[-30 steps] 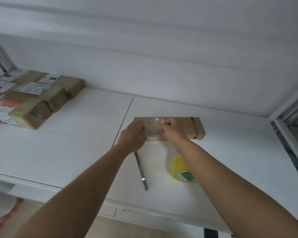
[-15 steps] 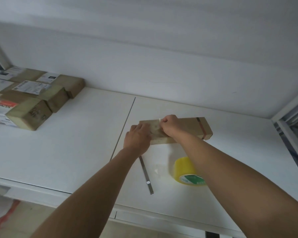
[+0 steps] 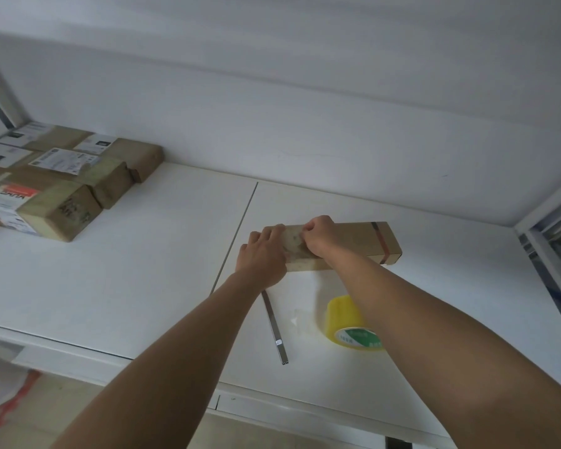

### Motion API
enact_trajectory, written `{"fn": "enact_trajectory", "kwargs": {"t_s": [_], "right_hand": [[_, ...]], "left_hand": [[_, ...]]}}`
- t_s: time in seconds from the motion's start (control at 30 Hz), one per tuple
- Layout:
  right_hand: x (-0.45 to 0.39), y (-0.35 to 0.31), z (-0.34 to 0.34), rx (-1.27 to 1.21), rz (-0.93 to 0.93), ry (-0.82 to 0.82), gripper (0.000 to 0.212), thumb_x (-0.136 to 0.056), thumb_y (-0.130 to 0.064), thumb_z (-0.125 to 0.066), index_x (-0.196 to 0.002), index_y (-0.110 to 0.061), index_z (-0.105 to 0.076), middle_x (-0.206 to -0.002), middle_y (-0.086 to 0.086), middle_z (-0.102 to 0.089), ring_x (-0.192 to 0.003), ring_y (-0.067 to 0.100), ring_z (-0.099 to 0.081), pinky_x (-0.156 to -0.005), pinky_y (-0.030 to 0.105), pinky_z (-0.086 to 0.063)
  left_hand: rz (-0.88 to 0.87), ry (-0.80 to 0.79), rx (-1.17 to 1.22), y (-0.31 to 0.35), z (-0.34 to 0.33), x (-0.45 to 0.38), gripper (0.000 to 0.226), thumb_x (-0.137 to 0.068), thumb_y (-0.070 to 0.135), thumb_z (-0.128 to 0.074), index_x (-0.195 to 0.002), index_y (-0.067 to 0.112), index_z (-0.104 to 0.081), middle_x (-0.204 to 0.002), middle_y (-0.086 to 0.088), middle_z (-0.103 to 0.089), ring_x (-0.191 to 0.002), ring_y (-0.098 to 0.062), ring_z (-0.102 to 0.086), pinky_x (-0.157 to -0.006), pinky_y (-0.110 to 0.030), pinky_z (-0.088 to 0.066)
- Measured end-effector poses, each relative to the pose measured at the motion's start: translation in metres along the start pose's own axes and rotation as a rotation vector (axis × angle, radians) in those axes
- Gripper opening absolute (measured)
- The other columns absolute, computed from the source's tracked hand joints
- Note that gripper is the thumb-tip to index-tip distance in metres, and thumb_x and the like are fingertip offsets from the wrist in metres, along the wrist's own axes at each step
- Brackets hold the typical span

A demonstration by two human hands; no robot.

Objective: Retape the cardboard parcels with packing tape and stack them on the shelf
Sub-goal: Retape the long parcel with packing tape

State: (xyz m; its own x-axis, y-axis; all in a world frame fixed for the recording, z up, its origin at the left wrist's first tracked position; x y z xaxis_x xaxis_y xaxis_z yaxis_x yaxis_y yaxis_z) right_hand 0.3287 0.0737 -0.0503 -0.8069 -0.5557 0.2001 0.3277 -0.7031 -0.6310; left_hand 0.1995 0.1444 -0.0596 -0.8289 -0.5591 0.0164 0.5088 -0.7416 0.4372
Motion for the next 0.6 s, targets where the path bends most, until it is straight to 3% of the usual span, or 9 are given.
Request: {"fn": "enact_trajectory", "kwargs": {"t_s": [0.17,0.37,0.43,0.53,0.6], "right_hand": [[0.004,-0.003,0.003,0.048,0.03,0.022,0.016,-0.09,-0.007,-0.054,-0.097,-0.002,-0.067,-0.101,0.014,-0.069,-0.096,0.031,-0.064,-0.086,0.04,-0.054],[0.007,-0.009,0.004,0.231,0.107,0.036,0.018,-0.092,-0.008,-0.049,-0.107,-0.006,-0.058,-0.11,0.013,-0.065,-0.102,0.033,-0.06,-0.074,0.032,-0.042],[0.008,-0.009,0.004,0.302,0.132,0.043,0.018,-0.093,-0.008,-0.047,-0.107,-0.004,-0.057,-0.11,0.016,-0.064,-0.101,0.035,-0.06,-0.07,0.032,-0.039],[0.014,-0.009,0.007,0.425,0.178,0.072,0.017,-0.095,-0.008,-0.045,-0.11,-0.004,-0.052,-0.112,0.016,-0.06,-0.102,0.036,-0.059,-0.069,0.033,-0.037],[0.019,-0.011,0.008,0.553,0.266,0.076,0.02,-0.094,-0.005,-0.044,-0.113,-0.005,-0.051,-0.117,0.014,-0.053,-0.106,0.034,-0.056,-0.071,0.035,-0.037]], "left_hand": [[-0.05,-0.066,-0.158,0.002,-0.006,-0.003,0.064,-0.093,0.02,-0.052,-0.151,0.033,-0.026,-0.142,-0.007,-0.037,-0.125,-0.03,-0.037,-0.102,-0.041,-0.04],[-0.115,-0.108,-0.381,0.007,-0.008,-0.003,0.061,-0.093,0.023,-0.047,-0.15,0.033,-0.028,-0.143,-0.015,-0.031,-0.126,-0.035,-0.034,-0.104,-0.042,-0.034],[-0.158,-0.08,-0.37,0.008,-0.008,-0.003,0.063,-0.091,0.019,-0.048,-0.15,0.029,-0.028,-0.152,-0.01,-0.025,-0.136,-0.033,-0.026,-0.111,-0.043,-0.028],[-0.249,-0.112,-0.353,0.011,-0.014,-0.003,0.067,-0.092,0.014,-0.044,-0.155,0.019,-0.021,-0.166,0.001,-0.005,-0.153,-0.025,-0.001,-0.123,-0.043,-0.008],[-0.273,-0.173,-0.332,0.01,-0.016,-0.005,0.069,-0.095,0.013,-0.041,-0.158,0.014,-0.013,-0.168,0.0,0.0,-0.154,-0.019,0.002,-0.124,-0.042,-0.007]]}}
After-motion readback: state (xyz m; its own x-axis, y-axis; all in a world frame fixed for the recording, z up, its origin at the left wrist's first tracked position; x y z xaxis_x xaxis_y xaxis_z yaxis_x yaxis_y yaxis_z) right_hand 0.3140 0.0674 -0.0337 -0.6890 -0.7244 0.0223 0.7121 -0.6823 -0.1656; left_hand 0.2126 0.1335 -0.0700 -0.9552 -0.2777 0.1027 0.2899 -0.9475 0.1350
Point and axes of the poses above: each hand's wrist, its own x-axis away from the middle knuckle, its own z-axis out of the back of the hand, y = z × x, the point moved 5 cm from there along -x, towards the middle knuckle
